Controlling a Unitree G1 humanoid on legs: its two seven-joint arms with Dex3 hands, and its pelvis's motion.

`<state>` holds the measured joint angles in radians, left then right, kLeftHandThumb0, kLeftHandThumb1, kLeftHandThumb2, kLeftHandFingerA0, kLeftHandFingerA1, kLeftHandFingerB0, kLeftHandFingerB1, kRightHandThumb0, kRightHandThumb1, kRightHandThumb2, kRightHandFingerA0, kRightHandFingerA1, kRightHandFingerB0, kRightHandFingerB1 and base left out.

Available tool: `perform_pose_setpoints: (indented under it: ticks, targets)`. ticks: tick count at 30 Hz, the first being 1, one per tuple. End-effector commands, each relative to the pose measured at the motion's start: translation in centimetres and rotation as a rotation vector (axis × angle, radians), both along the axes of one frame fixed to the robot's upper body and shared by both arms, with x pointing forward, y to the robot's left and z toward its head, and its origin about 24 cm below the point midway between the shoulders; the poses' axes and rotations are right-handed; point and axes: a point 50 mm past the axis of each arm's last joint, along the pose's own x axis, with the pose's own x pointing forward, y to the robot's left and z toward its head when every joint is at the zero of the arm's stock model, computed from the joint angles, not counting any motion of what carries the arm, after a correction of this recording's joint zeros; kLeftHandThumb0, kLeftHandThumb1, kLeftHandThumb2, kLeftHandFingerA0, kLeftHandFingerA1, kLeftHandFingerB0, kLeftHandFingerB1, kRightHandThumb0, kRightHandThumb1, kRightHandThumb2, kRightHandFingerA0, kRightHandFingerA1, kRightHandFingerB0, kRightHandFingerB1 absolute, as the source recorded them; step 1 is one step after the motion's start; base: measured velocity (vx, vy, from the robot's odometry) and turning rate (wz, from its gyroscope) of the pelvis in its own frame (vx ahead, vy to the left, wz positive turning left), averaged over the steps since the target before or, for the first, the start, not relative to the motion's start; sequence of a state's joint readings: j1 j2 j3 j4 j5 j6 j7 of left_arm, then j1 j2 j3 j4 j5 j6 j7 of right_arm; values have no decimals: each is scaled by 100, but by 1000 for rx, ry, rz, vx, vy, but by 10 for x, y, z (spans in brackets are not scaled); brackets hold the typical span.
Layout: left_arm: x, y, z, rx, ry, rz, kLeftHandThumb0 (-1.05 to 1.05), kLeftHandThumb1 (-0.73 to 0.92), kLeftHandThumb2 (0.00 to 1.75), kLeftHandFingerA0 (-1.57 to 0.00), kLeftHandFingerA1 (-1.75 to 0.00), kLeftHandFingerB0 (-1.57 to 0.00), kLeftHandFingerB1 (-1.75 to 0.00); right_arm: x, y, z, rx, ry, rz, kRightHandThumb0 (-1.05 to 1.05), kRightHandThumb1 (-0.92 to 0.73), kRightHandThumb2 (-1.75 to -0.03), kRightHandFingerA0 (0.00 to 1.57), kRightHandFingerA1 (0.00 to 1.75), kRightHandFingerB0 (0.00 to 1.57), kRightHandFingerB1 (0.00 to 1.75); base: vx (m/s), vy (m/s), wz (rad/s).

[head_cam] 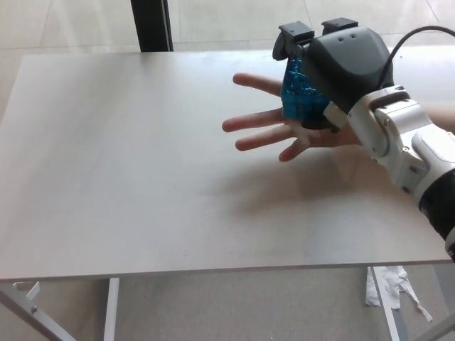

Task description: The robot uses its right hand to pick up a cube kept in the middle of the desk infront of it and hands it to a person

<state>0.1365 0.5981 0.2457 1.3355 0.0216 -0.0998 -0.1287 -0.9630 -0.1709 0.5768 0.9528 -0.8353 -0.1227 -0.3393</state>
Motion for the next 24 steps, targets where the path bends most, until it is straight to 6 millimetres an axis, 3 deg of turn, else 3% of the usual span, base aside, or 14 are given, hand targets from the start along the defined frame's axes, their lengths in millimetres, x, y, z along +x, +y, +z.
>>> perform_pose_setpoints:
  ticks: [1, 8, 9, 13, 14, 15, 16, 17, 18, 19, 20, 21, 22, 24]
  targets:
    - [1, 2, 3, 18, 1, -31, -65, 79, 64, -60, -53, -55, -45, 5, 3, 8, 9, -56, -48, -37, -39, -87, 126, 138, 82, 80, 0, 0, 0]
    - [3, 4, 5, 23, 0, -43, -66, 80, 64, -60, -55, -55, -45, 9, 10, 13, -51, -38, -71, -38, -45, -91, 119, 135, 79, 92, 0, 0, 0]
    - [2, 4, 4, 16, -8, -24, -67, 79, 64, -61, -55, -55, -45, 10, 10, 13, -73, -11, -83, -36, -61, -61, 89, 170, 82, 85, 0, 0, 0]
    - [-1, 3, 4, 14, -13, 4, -65, 78, 64, -61, -52, -54, -44, 13, 12, 10, -241, 160, -142, -36, -59, -67, 84, 153, 59, 57, 0, 0, 0]
    - [-2, 4, 4, 20, 2, -11, -65, 79, 64, -59, -50, -53, -43, 17, 15, 12, -377, 347, -239, -65, -60, -58, 65, 104, 38, 38, 0, 0, 0]
    - [-2, 4, 4, 22, 7, -13, -65, 79, 64, -59, -50, -53, -43, 18, 16, 14, -405, 376, -254, -73, -55, -58, 49, 77, 32, 31, 0, 0, 0]
    - [-3, 4, 4, 25, 4, -20, -66, 79, 64, -60, -54, -56, -44, 19, 17, 18, -451, 449, -280, -81, -42, -84, 18, 55, 11, 40, 0, 0, 0]
    - [-3, 3, 4, 24, 3, -20, -66, 79, 64, -60, -54, -56, -44, 19, 17, 19, -453, 449, -281, -81, -42, -84, 18, 55, 11, 40, 0, 0, 0]
    - [-2, 3, 4, 28, 8, -31, -66, 79, 64, -61, -54, -57, -44, 19, 18, 22, -474, 469, -282, -40, -11, -85, 3, 53, 0, 51, 0, 0, 0]
    - [-1, 3, 4, 29, 1, -35, -66, 79, 64, -61, -54, -56, -45, 19, 18, 26, -460, 486, -283, -82, -46, -93, 0, 33, 8, 31, 0, 0, 0]
    - [0, 3, 4, 27, -6, -20, -67, 78, 64, -60, -52, -54, -43, 20, 19, 29, -460, 497, -281, -91, -52, -97, 0, 22, 9, 23, 0, 0, 0]
    - [0, 3, 3, 25, -7, -15, -66, 78, 63, -62, -53, -54, -44, 20, 19, 33, -469, 512, -275, -97, -56, -59, 14, 62, 2, 32, 0, 0, 0]
    - [0, 3, 3, 25, -6, -18, -65, 79, 63, -62, -53, -54, -44, 19, 20, 35, -473, 526, -271, -81, -44, -95, 0, 54, 3, 17, 0, 0, 0]
    - [-1, 4, 4, 27, 1, -22, -65, 79, 63, -63, -55, -55, -45, 18, 21, 38, -476, 573, -257, -75, -38, -93, 0, 49, 6, 18, 0, 0, 0]
